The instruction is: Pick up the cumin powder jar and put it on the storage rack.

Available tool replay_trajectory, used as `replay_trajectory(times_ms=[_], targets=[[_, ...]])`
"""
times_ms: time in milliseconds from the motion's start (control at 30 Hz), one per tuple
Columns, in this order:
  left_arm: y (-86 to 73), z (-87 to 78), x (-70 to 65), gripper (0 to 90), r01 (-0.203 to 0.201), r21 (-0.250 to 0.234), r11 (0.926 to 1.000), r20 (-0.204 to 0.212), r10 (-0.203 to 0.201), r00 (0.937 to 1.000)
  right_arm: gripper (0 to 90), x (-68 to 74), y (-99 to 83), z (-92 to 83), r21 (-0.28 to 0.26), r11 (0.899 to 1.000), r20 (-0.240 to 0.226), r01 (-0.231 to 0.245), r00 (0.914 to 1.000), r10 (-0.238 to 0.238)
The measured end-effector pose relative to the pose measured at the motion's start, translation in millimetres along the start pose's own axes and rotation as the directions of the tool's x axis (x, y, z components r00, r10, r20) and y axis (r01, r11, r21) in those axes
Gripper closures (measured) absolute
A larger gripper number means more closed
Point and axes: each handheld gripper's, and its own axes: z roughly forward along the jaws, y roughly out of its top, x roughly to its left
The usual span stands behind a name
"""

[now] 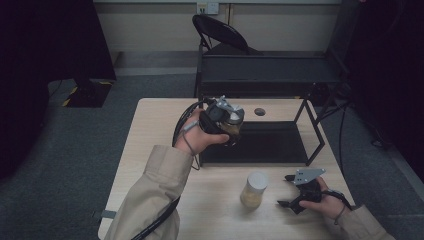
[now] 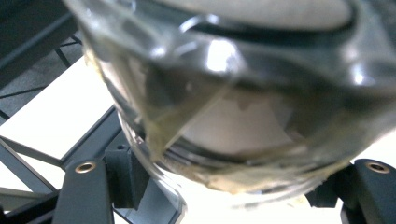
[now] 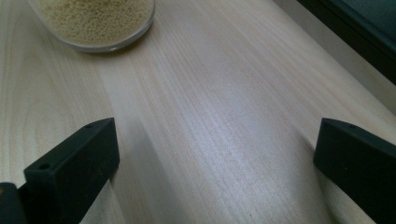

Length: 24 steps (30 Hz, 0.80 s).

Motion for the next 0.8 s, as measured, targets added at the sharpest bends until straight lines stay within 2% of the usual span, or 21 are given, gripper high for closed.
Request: replay_trajectory(times_ms=[267,400,800], targets=[[22.9,-13.1,4.5,31.1,0.003,-0.018,0.9998,-0.004,-0.003,1.0000,0.0,0.1,0.0,0.0,0.000,1.000,0.000,0.000,1.0000,0.000],[40.2,-21.7,6.7,31.1,-0.002,-0.009,1.0000,-0.009,0.002,1.0000,0.0,0.0,0.0,0.0,0.000,1.000,0.000,0.000,1.0000,0.000],[72.7,-37.3,12.3,31.0,-0.009,-0.008,0.9999,-0.010,0.009,0.9999,0.0,0.9,-0.4,-0.1,-0.001,1.000,0.003,-0.002,1.0000,0.002]])
